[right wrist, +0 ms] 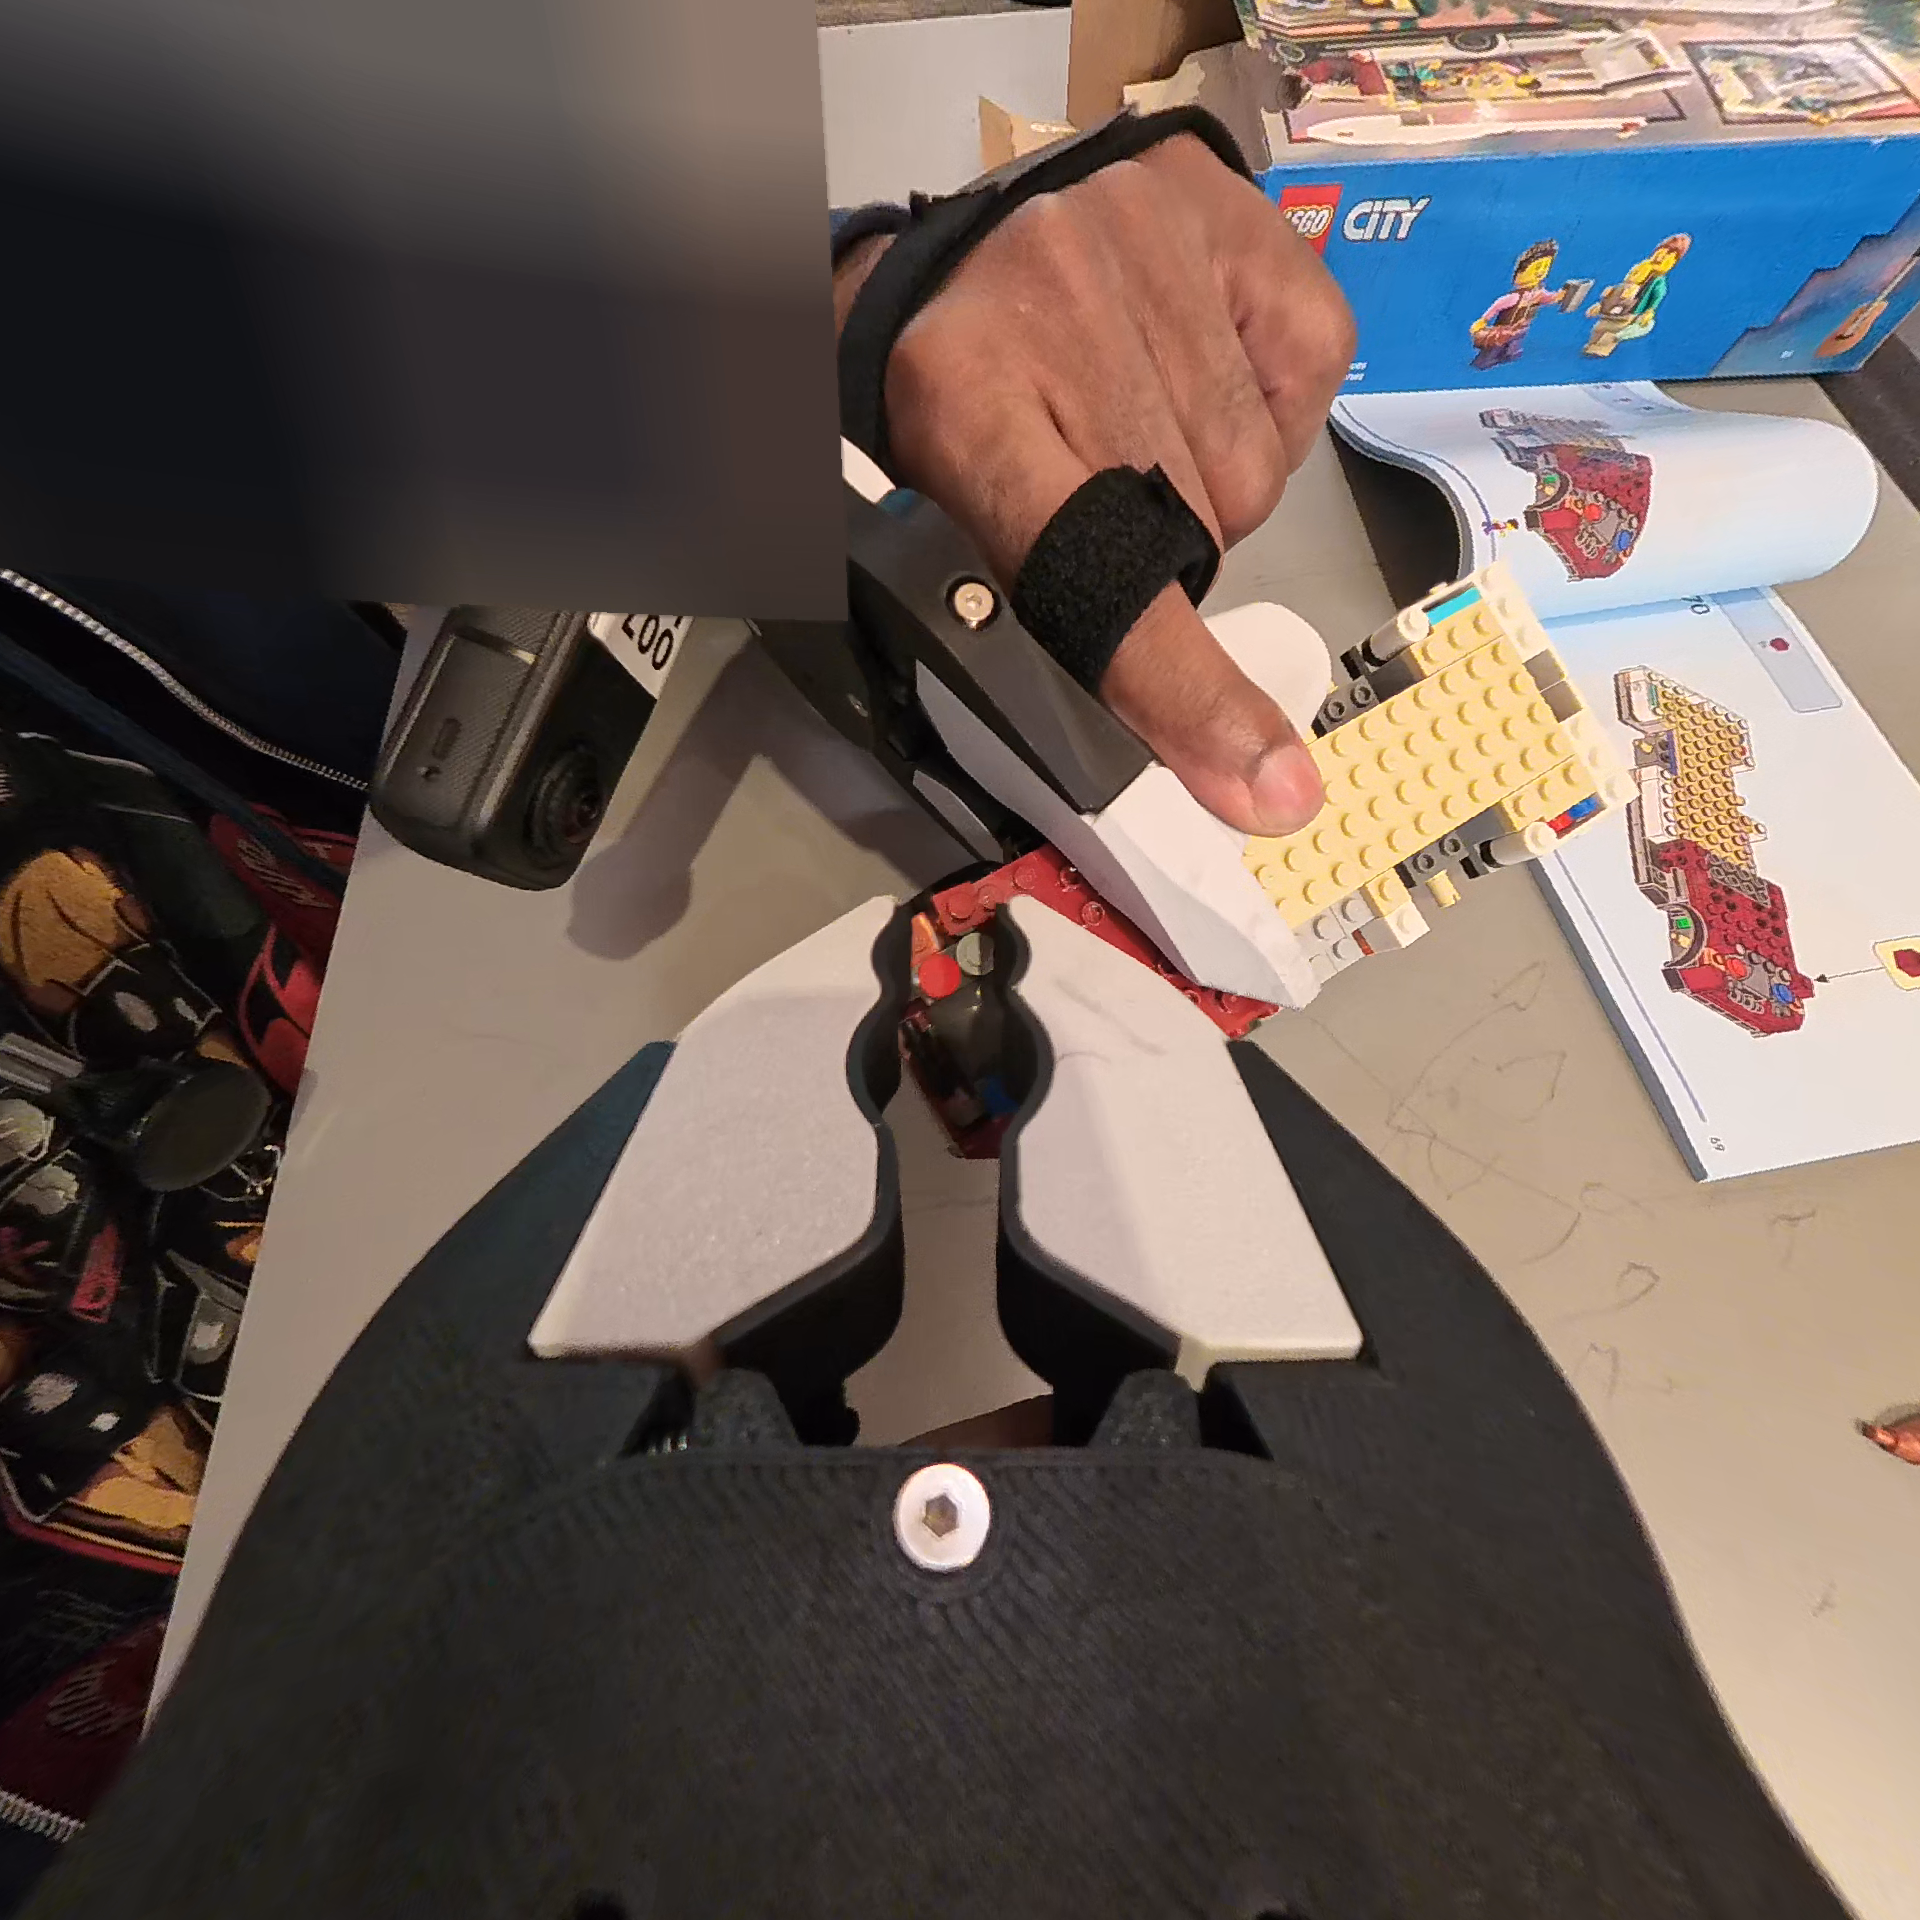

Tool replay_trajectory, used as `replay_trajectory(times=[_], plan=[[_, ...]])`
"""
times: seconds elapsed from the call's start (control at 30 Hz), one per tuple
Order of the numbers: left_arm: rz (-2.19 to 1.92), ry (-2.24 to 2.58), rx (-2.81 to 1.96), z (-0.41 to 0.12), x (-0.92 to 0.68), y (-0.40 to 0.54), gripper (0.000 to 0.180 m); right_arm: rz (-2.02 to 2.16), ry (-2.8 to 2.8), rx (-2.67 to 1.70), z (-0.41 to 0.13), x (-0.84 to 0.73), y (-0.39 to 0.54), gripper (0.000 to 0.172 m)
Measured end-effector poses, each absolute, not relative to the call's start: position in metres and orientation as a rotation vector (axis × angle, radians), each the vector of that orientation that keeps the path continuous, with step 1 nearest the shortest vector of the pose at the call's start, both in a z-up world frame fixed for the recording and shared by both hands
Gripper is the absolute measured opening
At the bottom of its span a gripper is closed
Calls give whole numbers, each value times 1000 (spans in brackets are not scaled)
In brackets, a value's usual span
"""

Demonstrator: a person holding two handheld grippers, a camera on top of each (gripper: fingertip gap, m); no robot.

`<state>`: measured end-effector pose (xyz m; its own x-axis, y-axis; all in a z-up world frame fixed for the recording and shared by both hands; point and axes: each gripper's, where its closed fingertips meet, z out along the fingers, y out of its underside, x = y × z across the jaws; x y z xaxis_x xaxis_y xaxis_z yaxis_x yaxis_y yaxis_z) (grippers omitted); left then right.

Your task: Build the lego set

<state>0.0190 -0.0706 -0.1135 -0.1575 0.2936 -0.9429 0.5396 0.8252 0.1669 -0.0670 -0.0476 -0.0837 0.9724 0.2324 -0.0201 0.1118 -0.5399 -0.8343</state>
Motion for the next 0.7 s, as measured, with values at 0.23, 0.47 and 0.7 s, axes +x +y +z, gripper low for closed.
replay_trajectory(times=[0.23,0.47,0.7], plan=[[-254,1768,610,-112,22,-67,36,-2,-259,-2080,-70,-65,-51,24],[-241,1788,540,-111,29,-59,35,-650,-565,-1964,-73,-61,-55,42],[-239,1796,523,-111,30,-58,35,-931,-731,-1869,-78,-59,-48,53]])
